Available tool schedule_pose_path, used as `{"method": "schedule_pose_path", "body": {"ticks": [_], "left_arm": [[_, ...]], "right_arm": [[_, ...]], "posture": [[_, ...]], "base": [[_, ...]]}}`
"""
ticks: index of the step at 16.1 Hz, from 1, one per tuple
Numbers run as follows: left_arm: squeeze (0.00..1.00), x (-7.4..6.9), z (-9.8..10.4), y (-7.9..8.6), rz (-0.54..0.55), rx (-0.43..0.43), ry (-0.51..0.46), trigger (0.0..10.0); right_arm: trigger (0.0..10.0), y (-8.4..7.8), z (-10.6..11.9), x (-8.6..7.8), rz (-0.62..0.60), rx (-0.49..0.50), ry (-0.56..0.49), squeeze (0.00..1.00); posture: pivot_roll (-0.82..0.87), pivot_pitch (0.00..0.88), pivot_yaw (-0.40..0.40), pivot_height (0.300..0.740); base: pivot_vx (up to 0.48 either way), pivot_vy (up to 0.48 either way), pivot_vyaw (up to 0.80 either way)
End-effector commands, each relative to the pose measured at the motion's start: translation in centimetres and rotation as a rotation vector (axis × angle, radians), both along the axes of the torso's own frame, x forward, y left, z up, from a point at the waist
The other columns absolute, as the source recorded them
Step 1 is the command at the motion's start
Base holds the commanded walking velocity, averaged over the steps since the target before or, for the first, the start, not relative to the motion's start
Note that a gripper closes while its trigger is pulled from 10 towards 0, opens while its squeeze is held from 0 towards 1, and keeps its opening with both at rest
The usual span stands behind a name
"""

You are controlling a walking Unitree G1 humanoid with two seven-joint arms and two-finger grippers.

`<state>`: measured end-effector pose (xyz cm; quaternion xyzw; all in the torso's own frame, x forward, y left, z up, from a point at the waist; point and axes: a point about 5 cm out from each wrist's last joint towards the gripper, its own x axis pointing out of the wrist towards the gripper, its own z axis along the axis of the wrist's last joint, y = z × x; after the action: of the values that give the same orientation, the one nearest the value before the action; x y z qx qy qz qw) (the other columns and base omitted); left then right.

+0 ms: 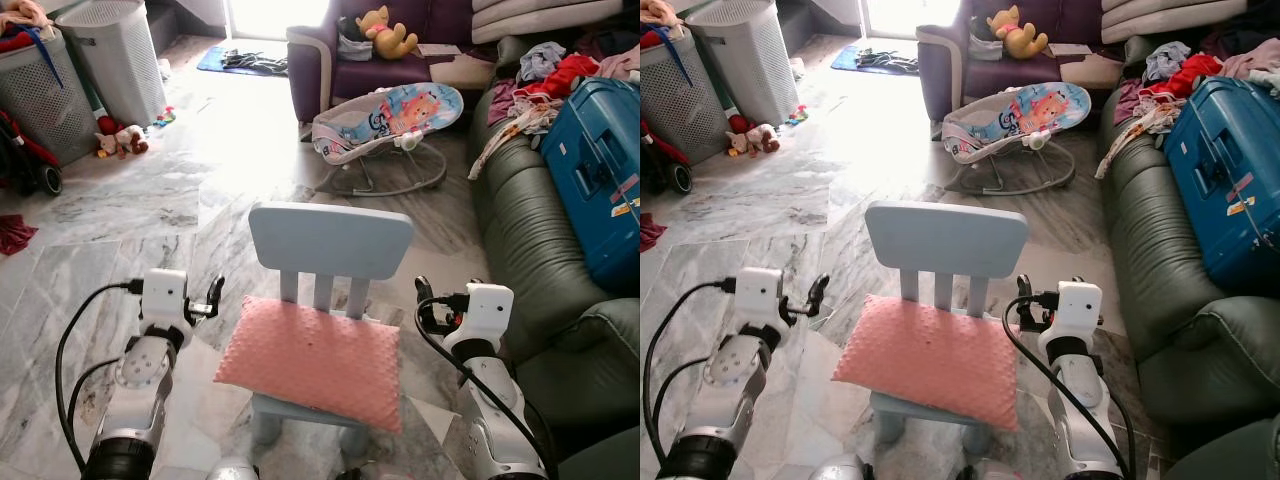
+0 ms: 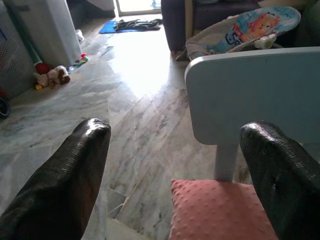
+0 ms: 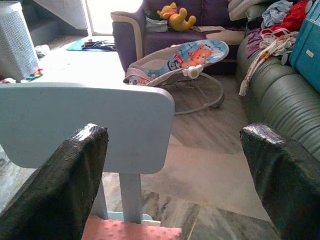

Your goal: Move the pillow to the sofa

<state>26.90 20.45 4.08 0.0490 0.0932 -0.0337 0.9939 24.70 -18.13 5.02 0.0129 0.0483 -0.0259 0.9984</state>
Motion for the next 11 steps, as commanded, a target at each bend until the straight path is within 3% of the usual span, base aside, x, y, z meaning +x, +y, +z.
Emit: {"method": "schedule_pose_path", "body": {"ticks": [1, 4, 11], "left_arm": [[0.00, 0.1, 0.1, 0.0, -0.001, -0.003, -0.003, 10.0], [0.00, 0.2, 0.1, -0.3, -0.017, -0.003, 0.001, 10.0], [0.00, -0.1, -0.3, -1.1, -0.016, 0.004, 0.008, 10.0]], "right_arm": [[10.0, -0.1, 0.2, -0.1, -0.005, 0.003, -0.005, 0.00], [10.0, 0.0, 0.3, -0.1, -0.005, 0.009, -0.013, 0.00], [10.0, 0.1, 0.3, -0.3, -0.011, 0.022, -0.013, 0.00]], "posture": [[-0.01, 0.000, -0.018, 0.692], [-0.01, 0.000, -0.010, 0.667], [-0.02, 0.000, -0.007, 0.662]], "base": [[0.000, 0.000, 0.00], [0.000, 0.000, 0.00], [0.000, 0.000, 0.00]]}}
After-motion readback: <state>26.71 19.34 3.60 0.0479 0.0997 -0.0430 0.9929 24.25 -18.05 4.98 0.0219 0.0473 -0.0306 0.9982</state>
